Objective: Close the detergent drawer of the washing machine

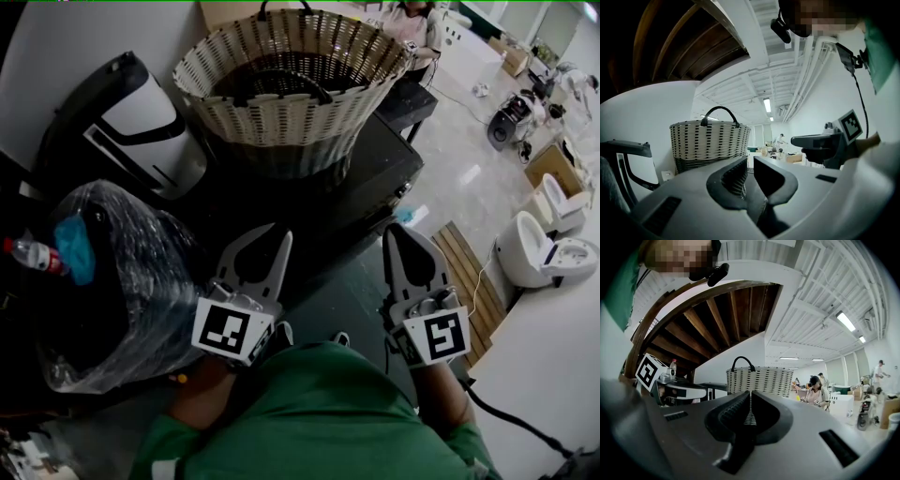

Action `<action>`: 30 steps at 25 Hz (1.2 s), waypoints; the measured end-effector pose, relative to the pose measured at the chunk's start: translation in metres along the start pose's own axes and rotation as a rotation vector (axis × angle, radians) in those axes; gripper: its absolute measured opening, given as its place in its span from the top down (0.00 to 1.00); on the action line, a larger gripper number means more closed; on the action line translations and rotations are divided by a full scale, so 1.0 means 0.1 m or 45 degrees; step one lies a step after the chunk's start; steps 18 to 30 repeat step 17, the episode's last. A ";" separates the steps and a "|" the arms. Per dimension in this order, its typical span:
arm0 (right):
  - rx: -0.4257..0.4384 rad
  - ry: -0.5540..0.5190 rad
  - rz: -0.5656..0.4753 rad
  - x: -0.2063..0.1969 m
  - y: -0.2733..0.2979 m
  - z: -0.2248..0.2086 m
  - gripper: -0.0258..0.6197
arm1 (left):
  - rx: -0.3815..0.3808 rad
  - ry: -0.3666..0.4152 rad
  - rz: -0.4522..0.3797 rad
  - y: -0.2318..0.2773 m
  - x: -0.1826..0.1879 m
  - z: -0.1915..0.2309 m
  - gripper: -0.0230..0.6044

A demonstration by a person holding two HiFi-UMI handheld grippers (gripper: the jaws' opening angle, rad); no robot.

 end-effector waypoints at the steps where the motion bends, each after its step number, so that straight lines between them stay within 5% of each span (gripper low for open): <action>1: 0.002 0.003 0.000 -0.01 -0.01 -0.01 0.91 | 0.000 -0.001 0.002 0.01 0.00 -0.02 0.87; 30: 0.033 0.011 -0.008 0.00 -0.19 -0.21 0.91 | 0.033 0.025 -0.003 0.06 0.01 -0.25 0.87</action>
Point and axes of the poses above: the fingertips, and each gripper's own axes: y forward along the fingers, z to its left, x out of its top, the point moved 1 cm from there along -y, backward along the fingers, and after that the axes turned 8 degrees about y, right-handed, at the moved point
